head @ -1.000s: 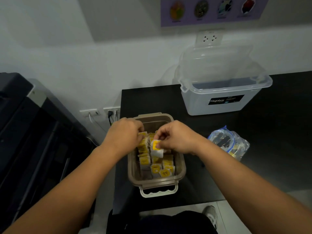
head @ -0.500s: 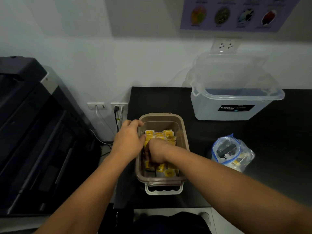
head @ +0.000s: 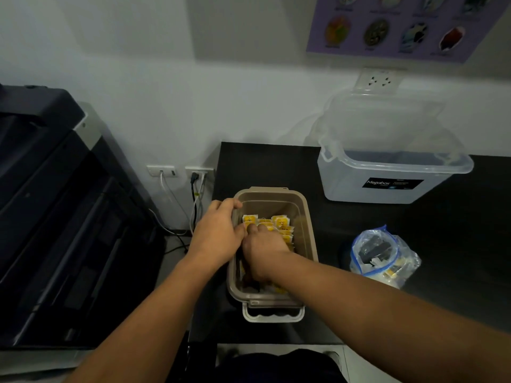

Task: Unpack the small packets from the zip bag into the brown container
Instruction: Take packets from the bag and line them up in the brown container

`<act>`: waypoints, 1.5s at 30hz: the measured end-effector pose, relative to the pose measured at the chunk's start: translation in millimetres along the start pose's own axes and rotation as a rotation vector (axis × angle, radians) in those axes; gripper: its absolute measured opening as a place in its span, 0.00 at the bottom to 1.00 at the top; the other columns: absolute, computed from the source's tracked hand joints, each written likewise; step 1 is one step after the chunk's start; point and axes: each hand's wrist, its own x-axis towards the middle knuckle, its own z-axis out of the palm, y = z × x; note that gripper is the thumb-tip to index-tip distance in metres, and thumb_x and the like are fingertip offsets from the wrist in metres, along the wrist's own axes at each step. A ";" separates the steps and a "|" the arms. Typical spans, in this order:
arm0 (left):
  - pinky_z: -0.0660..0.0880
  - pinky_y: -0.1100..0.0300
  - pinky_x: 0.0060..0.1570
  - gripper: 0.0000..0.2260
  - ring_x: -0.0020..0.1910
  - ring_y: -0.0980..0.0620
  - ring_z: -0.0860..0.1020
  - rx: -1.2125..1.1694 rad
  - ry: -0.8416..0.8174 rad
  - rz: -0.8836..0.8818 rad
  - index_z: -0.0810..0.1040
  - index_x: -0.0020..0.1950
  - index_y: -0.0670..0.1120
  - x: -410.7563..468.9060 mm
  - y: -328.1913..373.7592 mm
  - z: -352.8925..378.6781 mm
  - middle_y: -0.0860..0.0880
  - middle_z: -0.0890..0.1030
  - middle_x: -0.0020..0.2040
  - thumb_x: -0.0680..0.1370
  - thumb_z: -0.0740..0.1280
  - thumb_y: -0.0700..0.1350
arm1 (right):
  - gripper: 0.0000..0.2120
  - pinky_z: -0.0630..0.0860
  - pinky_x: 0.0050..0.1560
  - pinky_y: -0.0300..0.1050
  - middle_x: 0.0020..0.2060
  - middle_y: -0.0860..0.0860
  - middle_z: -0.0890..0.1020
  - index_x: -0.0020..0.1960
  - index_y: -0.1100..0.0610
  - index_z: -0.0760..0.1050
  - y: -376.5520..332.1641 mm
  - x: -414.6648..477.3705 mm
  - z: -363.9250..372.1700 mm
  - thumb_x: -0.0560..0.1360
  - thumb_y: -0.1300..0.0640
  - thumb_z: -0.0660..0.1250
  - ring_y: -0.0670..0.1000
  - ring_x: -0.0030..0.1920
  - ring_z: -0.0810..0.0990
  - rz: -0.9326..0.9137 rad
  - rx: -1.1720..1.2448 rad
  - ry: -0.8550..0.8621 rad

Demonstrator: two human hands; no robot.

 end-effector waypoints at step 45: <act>0.77 0.57 0.58 0.10 0.55 0.56 0.78 0.034 -0.256 0.148 0.80 0.61 0.51 -13.8 225.7 166.9 0.53 0.77 0.58 0.80 0.69 0.45 | 0.19 0.80 0.54 0.46 0.56 0.47 0.80 0.66 0.45 0.76 279.7 -147.8 84.6 0.76 0.55 0.71 0.48 0.52 0.81 0.182 0.643 0.005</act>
